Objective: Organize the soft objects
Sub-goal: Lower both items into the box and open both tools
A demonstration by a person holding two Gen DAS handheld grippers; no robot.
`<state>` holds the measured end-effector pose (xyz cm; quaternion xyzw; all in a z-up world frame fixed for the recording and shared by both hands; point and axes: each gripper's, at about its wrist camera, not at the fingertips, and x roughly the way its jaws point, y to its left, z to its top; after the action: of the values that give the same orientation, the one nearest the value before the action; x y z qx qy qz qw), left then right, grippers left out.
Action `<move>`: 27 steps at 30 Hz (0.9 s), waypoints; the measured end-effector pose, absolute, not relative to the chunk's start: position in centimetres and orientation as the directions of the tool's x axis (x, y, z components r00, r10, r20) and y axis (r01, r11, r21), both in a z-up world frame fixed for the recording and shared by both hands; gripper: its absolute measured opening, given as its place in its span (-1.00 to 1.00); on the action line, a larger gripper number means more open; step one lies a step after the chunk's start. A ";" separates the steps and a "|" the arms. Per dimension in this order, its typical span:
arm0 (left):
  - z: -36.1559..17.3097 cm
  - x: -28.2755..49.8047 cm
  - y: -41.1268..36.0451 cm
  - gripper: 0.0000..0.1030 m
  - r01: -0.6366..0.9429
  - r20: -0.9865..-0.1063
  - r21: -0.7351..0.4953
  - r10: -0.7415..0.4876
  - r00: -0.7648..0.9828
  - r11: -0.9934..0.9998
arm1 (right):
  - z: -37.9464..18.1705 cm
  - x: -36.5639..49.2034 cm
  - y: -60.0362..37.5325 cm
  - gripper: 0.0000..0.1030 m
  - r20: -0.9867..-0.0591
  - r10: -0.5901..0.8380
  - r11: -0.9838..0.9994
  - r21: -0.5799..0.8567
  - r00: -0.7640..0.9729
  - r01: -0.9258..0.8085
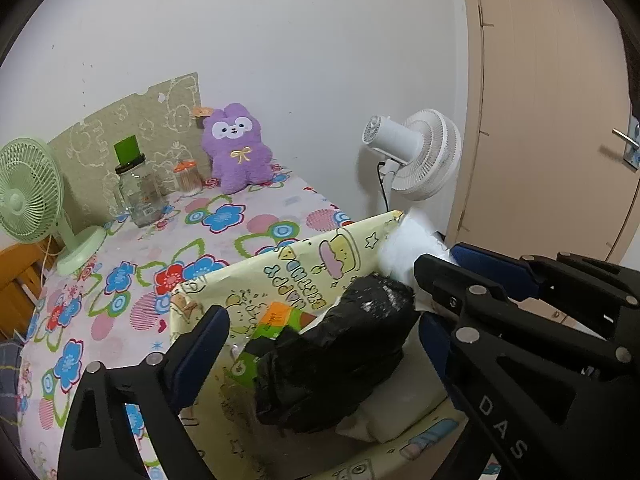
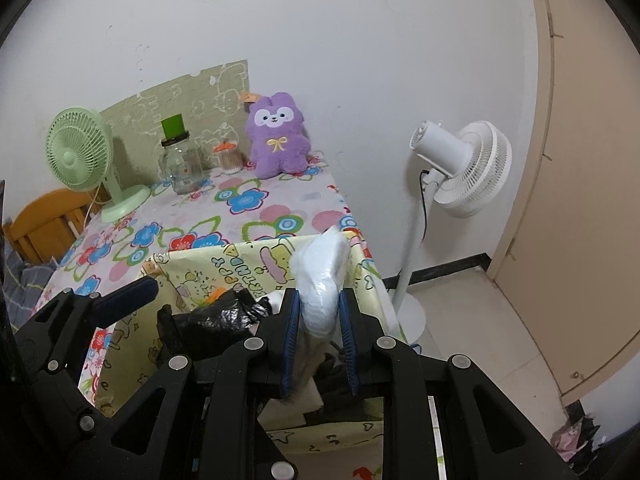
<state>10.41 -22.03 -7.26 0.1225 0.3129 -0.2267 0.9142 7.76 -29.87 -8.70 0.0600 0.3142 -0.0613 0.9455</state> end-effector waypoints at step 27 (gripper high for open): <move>-7.3 11.5 -20.4 0.97 0.448 -0.642 0.089 -0.293 0.709 0.890 | -9.0 9.2 -28.8 0.47 -0.607 -0.013 0.984 0.132 0.794 0.117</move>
<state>11.46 -20.36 -7.34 0.1200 0.3237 -0.2021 0.9165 9.21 -28.77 -8.95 0.0816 0.3187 -0.0343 0.9437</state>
